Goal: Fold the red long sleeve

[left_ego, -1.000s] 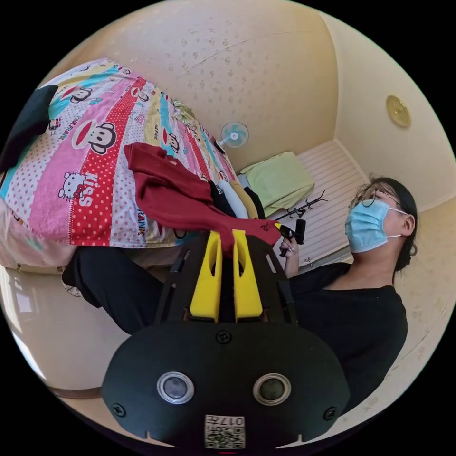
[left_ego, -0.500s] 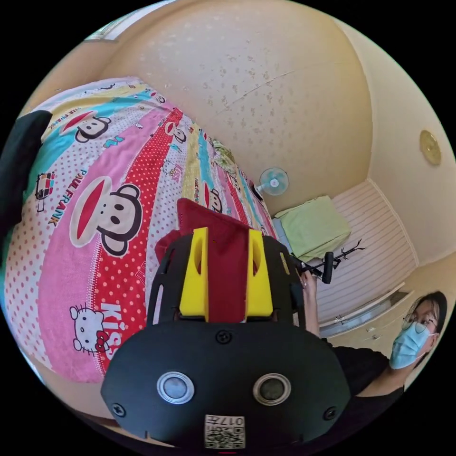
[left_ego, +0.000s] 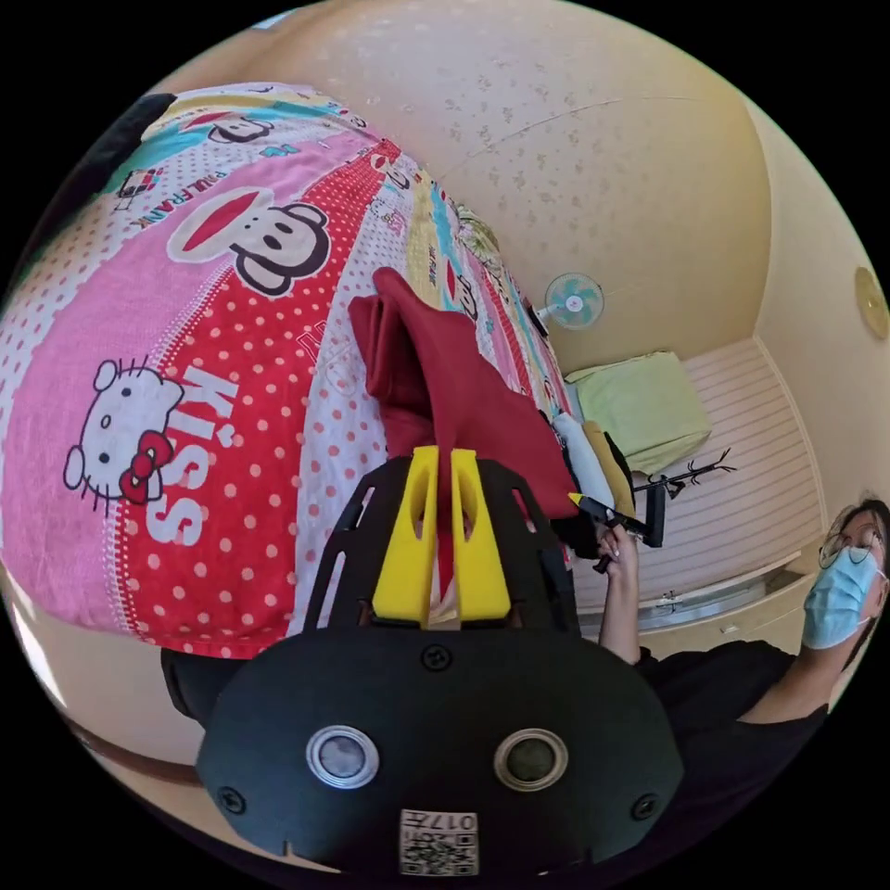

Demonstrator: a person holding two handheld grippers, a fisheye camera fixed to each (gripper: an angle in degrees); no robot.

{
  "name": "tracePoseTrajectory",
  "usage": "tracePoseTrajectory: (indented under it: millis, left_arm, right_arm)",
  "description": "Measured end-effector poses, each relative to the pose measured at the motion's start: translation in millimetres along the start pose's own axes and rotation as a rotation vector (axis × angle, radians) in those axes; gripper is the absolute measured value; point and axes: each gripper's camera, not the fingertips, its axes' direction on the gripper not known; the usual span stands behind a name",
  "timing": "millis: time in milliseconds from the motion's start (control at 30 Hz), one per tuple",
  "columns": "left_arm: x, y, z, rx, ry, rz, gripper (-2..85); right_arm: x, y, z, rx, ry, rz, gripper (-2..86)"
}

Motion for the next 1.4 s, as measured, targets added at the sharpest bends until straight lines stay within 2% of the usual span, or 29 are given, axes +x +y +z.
tracePoseTrajectory:
  millis: [100,167,200,267,333,400,433,467,500,533,600,700,833,967,1067,1100,1200,1333,1400]
  left_arm:
    - [-19.2,31.0,6.2,0.027,0.092,-0.118,4.4]
    - [-21.3,60.0,-8.6,0.155,0.163,-0.173,8.9]
    - [-20.6,66.6,-11.5,0.177,0.153,-0.195,10.4]
    - [-16.1,81.5,-10.1,0.196,0.113,-0.246,13.6]
    - [-15.7,83.1,2.5,0.177,0.162,-0.266,13.9]
    - [-14.6,82.5,16.4,0.185,0.221,-0.287,13.9]
    - [-12.6,80.7,24.7,0.193,0.229,-0.305,13.9]
    - [-9.9,77.9,31.4,0.203,0.219,-0.327,13.6]
    - [-8.3,76.1,34.3,0.210,0.214,-0.338,13.5]
    - [-4.3,72.2,39.1,0.227,0.217,-0.361,11.9]
    - [11.6,66.5,40.2,0.268,0.234,-0.354,8.1]
    - [88.8,45.7,45.5,0.248,0.194,-0.159,6.0]
    - [235.2,30.9,112.3,0.063,0.051,0.192,5.4]
    - [318.6,48.8,209.9,-0.147,0.067,0.429,5.5]
    - [324.4,60.2,272.1,-0.361,0.094,0.432,7.3]
    - [321.5,62.3,277.0,-0.376,0.119,0.423,7.7]
    - [299.6,64.3,263.8,-0.303,0.186,0.352,8.0]
    - [251.3,51.3,222.6,-0.141,-0.043,0.173,14.7]
    - [226.1,47.7,215.3,-0.112,-0.071,0.087,19.5]
  right_arm:
    - [-36.4,11.6,2.4,-0.014,0.163,-0.049,3.5]
    - [-79.6,33.4,-28.9,0.178,0.382,-0.057,3.0]
    - [-91.4,41.1,-38.7,0.253,0.401,-0.066,2.8]
    - [-127.8,68.5,-57.3,0.526,0.289,-0.169,1.6]
    - [-139.7,75.5,-43.6,0.621,0.142,-0.227,1.0]
    - [-145.8,63.5,-2.2,0.531,0.128,-0.248,0.7]
    - [-146.4,49.8,40.0,0.367,0.189,-0.250,0.6]
    - [-141.8,37.6,89.7,0.122,0.262,-0.244,0.6]
    - [-139.3,37.6,106.2,0.067,0.275,-0.250,0.5]
    - [-137.4,53.9,102.1,0.168,0.265,-0.282,0.5]
    - [-130.7,66.7,87.9,0.148,0.239,-0.261,0.5]
    - [-111.6,96.1,66.5,0.174,0.189,-0.258,0.5]
    - [-81.0,142.3,47.1,0.289,0.143,-0.255,0.5]
    - [-46.7,181.9,20.0,0.476,0.180,-0.131,0.7]
    - [-16.1,206.0,3.6,0.618,0.232,-0.059,1.3]
    - [-8.7,208.4,1.6,0.628,0.238,-0.039,1.4]
    - [34.5,215.1,-6.2,0.627,0.172,0.078,2.9]
    - [89.5,234.6,-15.1,0.700,-0.060,0.153,6.2]
    - [106.1,240.9,-15.9,0.721,-0.115,0.161,7.5]
